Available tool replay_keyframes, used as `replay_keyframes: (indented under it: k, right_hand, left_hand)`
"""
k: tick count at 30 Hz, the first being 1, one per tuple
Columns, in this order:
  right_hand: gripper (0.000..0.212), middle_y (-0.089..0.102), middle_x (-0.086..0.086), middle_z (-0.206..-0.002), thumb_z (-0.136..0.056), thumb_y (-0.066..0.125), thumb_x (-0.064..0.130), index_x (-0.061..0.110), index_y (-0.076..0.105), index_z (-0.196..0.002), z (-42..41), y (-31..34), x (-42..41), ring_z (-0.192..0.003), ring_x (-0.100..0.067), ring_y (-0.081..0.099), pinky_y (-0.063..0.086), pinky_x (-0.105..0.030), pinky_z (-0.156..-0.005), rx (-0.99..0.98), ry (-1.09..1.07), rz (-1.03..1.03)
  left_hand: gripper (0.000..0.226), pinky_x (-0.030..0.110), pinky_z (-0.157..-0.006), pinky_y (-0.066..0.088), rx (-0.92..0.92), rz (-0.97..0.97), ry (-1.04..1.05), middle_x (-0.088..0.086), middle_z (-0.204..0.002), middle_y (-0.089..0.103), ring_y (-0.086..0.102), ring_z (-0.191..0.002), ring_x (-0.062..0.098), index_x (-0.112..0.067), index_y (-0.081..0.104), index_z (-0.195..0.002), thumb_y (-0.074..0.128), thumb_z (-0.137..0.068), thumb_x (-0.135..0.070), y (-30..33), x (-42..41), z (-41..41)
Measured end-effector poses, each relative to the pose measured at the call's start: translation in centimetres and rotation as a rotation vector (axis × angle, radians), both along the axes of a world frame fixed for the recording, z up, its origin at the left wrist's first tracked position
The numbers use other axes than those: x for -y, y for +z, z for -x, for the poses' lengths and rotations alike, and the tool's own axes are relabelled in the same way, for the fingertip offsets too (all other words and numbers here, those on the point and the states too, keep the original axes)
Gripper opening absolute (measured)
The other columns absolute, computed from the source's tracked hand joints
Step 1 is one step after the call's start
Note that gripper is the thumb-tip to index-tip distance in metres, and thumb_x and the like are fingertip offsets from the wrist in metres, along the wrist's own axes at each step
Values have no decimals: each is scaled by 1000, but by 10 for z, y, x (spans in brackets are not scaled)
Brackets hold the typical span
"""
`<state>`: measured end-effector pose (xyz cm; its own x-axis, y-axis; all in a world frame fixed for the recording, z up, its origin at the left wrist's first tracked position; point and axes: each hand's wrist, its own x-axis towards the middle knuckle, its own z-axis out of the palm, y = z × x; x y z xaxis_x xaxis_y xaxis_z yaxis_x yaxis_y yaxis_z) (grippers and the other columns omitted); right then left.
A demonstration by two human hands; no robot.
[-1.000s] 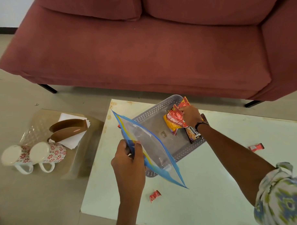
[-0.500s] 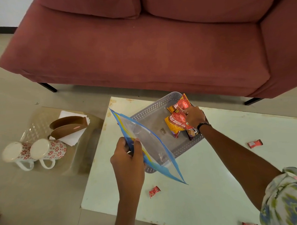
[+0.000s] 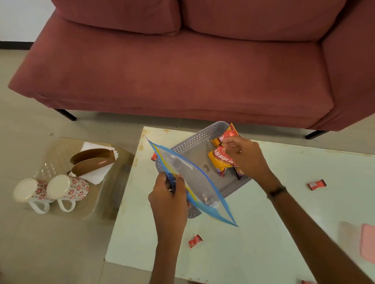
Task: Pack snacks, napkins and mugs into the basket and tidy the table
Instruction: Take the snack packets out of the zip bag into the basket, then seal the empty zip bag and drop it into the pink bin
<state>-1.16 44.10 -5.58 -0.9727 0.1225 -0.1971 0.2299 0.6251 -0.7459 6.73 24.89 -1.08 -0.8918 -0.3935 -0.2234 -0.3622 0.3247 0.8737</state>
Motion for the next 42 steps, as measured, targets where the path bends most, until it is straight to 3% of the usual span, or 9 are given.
replay_keyframes:
  k: [4,7,10,14,18,25,31,39,42]
  right_hand:
    - [11,68,21,-86,-86,66,19,23,71,-95,-70,71,25,-78,17,61,43,3,-68,-71,34,242]
    - [33,67,19,-104,-80,67,43,34,63,-112,-110,100,42,-97,10,61,50,-9,-82,56,68,303]
    - [77,54,20,-131,-70,69,61,40,38,-137,-142,109,51,-116,-3,53,49,-25,-95,181,200,64]
    - [49,66,9,-123,-84,69,29,28,53,-131,-165,117,54,-104,-16,65,51,-26,-84,-41,144,-215]
    - [21,77,5,-91,-80,73,16,23,74,-99,-172,135,42,-77,-22,72,55,-31,-65,-235,46,-176]
    - [21,71,21,-81,-74,72,36,32,75,-95,-170,180,-15,-82,-2,65,49,-16,-69,-105,164,110]
    - [10,71,23,-79,-76,75,29,34,75,-84,-183,218,-41,-77,4,64,43,-4,-69,-126,138,27]
    - [11,71,4,-85,-83,69,22,16,72,-92,-203,224,-50,-74,-15,61,53,-36,-69,-291,20,-288]
    - [10,68,6,-81,-84,66,27,19,69,-89,-207,218,-53,-71,-14,59,52,-33,-62,-339,29,-373]
  left_hand:
    - [15,31,-54,58,26,-14,-15,11,-76,65,64,-61,25,-3,58,-89,56,-91,-18,16,-7,-11]
    - [11,12,-42,47,30,-66,-10,5,-66,62,63,-48,10,-4,57,-85,57,-91,-14,32,-13,-24]
    - [8,8,-42,45,50,-133,-11,-4,-66,62,64,-49,4,-8,58,-88,56,-92,-14,45,-16,-39]
    - [8,15,-48,53,82,-380,8,5,-72,68,66,-49,8,-17,58,-86,54,-93,-15,62,-15,-55]
    - [11,19,-61,56,-57,-517,3,-1,-88,70,68,-74,14,-21,58,-95,51,-93,-28,70,-11,-73]
    - [61,23,-105,33,-233,-205,-106,-19,-137,46,41,-129,1,-48,38,-127,71,-77,-39,85,25,-73]
    - [24,2,-67,45,-286,-394,-342,-15,-79,72,64,-75,-3,-25,65,-92,70,-70,-34,123,11,-56]
    - [15,11,-63,51,-321,-449,-437,-14,-77,71,62,-68,2,-33,68,-90,66,-76,-33,131,-11,-55]
    - [15,10,-58,49,-294,-477,-391,-15,-75,68,60,-64,0,-30,67,-95,65,-83,-21,125,-23,-55]
